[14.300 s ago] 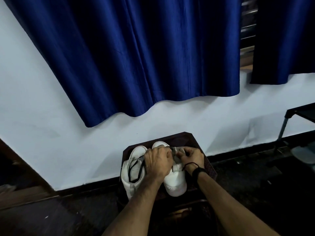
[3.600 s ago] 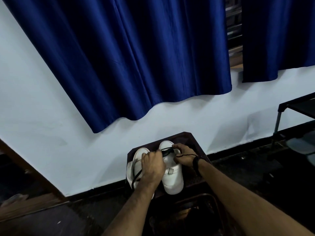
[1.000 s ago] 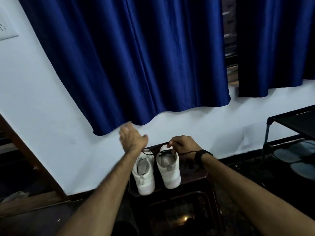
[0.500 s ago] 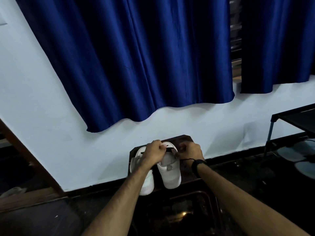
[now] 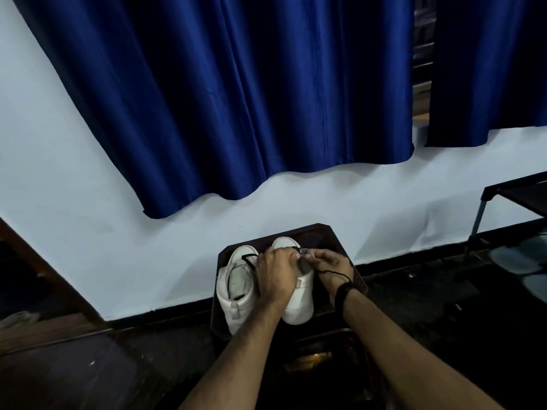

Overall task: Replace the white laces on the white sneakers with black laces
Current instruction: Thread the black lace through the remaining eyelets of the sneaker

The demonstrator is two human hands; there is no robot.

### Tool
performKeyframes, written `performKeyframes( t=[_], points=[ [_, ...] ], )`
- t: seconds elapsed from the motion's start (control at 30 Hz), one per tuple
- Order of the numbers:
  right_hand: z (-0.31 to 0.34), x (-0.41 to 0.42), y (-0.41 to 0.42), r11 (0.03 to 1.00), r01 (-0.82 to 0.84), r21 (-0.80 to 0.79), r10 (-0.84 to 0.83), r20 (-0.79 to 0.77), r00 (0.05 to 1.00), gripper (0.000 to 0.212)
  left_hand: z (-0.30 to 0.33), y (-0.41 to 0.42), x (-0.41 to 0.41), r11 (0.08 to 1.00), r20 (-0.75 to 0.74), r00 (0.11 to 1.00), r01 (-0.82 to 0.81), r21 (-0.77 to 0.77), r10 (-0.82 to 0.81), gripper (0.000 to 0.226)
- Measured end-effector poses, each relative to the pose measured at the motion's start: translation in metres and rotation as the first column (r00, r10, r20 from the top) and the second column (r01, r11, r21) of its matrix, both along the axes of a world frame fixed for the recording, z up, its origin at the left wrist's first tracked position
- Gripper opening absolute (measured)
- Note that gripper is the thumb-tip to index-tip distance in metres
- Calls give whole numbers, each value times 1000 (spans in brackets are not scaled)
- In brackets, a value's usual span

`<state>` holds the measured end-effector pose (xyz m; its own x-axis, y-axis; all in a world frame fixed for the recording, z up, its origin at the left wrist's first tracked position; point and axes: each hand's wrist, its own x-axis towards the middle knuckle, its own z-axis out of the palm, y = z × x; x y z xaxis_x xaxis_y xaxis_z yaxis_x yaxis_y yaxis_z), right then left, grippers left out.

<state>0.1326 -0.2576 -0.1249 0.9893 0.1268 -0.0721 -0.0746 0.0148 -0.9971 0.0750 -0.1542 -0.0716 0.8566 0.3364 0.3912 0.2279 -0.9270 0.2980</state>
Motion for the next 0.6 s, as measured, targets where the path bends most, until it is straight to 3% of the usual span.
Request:
performKeyframes(
  t=[0.07,0.23,0.6],
  points=[
    [-3,1,0,1000,-17,-8,17,23,1000,12,-2,0,1,1000,-2,1000,-14,13,14,23],
    [7,-3,2,969,48,-242,2,205,979,12,-5,0,1,998,20,999,-47,41,46,24],
    [1,-7,6,946,96,-309,-10,269,963,14,-24,3,12,985,98,995,-13,170,-4,17]
  ],
)
